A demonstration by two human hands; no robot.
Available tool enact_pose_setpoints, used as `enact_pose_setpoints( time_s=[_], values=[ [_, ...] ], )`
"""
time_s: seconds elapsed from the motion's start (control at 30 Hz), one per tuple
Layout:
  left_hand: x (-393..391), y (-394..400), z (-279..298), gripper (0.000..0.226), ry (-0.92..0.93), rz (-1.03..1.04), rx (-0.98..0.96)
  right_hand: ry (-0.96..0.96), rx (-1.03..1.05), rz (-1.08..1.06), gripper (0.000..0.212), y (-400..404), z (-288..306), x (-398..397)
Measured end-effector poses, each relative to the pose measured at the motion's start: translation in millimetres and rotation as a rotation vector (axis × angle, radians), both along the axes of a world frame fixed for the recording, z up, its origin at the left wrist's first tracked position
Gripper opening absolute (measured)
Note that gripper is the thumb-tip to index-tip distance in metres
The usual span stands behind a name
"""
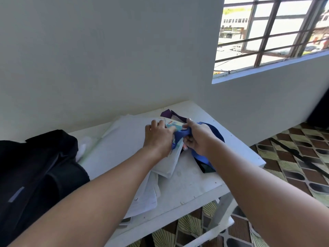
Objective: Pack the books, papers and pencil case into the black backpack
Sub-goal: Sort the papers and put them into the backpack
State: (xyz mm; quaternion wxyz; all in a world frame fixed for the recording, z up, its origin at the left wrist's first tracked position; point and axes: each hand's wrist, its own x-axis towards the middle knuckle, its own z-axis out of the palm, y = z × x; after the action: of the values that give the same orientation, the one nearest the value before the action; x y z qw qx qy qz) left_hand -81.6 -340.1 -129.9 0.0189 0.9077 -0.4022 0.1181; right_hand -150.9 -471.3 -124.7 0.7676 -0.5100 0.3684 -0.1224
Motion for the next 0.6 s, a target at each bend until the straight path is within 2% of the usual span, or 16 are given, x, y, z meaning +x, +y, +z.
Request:
enact_pose_setpoints(
  time_s=[0.07,0.17,0.23,0.3,0.37,0.47,0.53,0.6],
  values=[
    [-0.2,-6.3,6.5,0.033,-0.020,-0.016,-0.030,0.099,-0.049,0.051,0.026,-4.8,-4.2,-6.8],
    [0.1,-7.2,8.4,0.050,0.055,-0.022,0.220,0.118,-0.024,0.088,0.029,-5.9,-13.5,-13.8],
    [-0.1,-3.9,4.2,0.032,0.047,-0.045,0.267,0.224,-0.154,0.143,0.039,-7.1,-18.1,-17.1],
    [1.1,-3.9,0.1,0.013,0.027,-0.079,0.222,0.428,-0.417,0.281,0.053,-7.8,-18.4,-22.5],
    [1.7,-6.5,-2.2,0.014,0.008,-0.099,0.244,0.587,-0.540,0.377,0.067,-6.9,-17.9,-27.8],
    [2.8,-8.1,-5.4,0.023,-0.023,-0.061,0.332,0.810,-0.575,0.602,0.085,2.0,-10.1,-36.9],
    [2.4,-9.1,-6.6,0.024,-0.011,-0.023,0.217,0.855,-0.623,0.689,0.082,4.1,-7.8,-37.1],
    [-0.6,-15.1,3.1,0.026,0.164,0.076,-0.211,0.685,-0.790,0.589,0.056,3.5,-3.2,-33.3]
  ],
)
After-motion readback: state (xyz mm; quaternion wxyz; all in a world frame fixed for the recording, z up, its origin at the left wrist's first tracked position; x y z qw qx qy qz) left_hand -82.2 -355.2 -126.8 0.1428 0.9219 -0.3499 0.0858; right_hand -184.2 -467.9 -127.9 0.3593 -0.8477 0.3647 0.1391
